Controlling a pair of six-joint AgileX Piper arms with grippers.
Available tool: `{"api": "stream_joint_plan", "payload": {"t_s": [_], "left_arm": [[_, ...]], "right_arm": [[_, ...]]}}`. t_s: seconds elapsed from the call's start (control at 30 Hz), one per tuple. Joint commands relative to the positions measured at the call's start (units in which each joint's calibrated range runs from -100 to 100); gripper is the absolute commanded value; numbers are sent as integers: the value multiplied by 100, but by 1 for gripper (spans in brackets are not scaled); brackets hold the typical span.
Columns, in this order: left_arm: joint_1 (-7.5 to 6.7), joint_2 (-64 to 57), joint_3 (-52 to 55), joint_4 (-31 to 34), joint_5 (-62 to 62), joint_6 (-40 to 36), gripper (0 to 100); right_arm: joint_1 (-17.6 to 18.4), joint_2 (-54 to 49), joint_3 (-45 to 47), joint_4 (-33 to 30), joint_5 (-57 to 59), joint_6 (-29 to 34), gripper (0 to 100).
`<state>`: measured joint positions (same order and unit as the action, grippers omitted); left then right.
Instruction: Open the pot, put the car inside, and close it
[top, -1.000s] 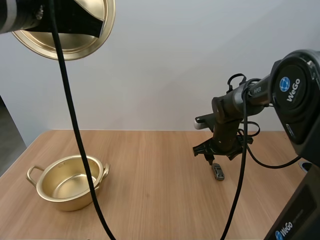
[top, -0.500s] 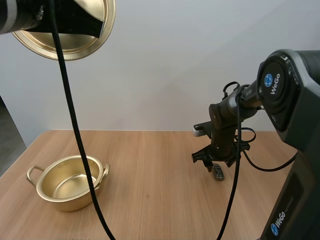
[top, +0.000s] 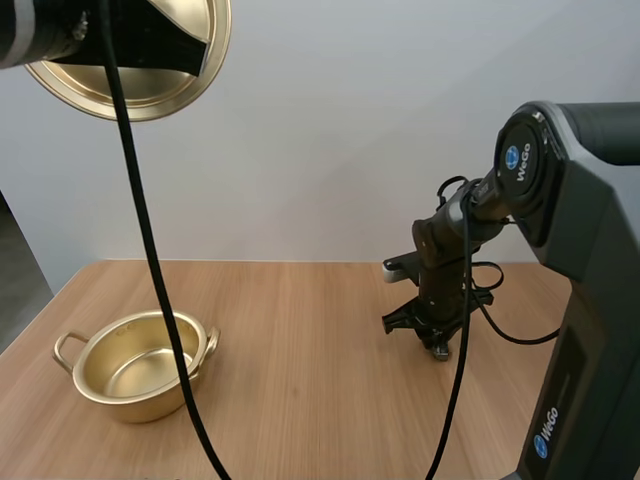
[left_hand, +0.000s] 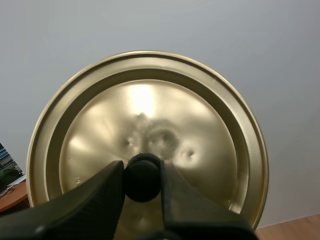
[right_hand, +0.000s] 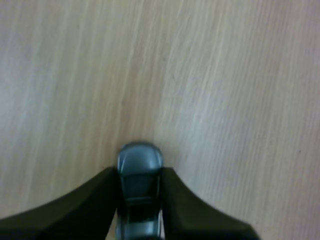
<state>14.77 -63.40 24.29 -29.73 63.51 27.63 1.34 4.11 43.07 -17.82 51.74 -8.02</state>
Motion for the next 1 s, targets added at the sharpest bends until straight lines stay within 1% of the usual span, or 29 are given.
{"api": "stream_joint_plan", "payload": {"t_s": [0.0,0.07,0.17,0.27,0.37,0.43,0.47,0.53,0.6,0.7,0.83,0.9,0.97], "left_arm": [[3,-4,0,-16,8,0,0],[3,-4,0,-16,8,0,0],[3,-4,0,-40,8,-17,0],[3,-4,0,-62,8,-32,0],[3,-4,0,-179,8,-32,0],[3,-4,0,-224,8,-103,0],[3,-13,0,-224,8,-176,0],[3,-30,0,-122,8,-617,0],[3,-30,0,-113,8,-865,0],[3,-44,0,-96,8,-1190,0],[3,-176,0,-87,-273,-1505,0],[3,-331,0,-87,-869,-1528,0],[3,-537,0,-87,-1461,-1528,0]], "right_arm": [[-3,14,12,3,28,0,0],[-3,14,12,3,28,0,0],[-3,-48,-30,-209,66,-15,0],[-3,-291,-262,-255,350,-15,0],[-3,-777,-617,60,318,-28,0],[29,-1131,-879,376,229,-227,0],[58,-1293,-999,628,166,-443,0],[206,-1749,-1377,1366,188,-1145,0],[385,-2077,-1662,1949,336,-1705,0],[689,-2481,-1985,3238,768,-2667,0],[1183,-2804,-2061,5048,1238,-3879,0],[1434,-2804,-2065,5585,1462,-4216,0],[1719,-2731,-2065,5812,1482,-4269,0]]}}
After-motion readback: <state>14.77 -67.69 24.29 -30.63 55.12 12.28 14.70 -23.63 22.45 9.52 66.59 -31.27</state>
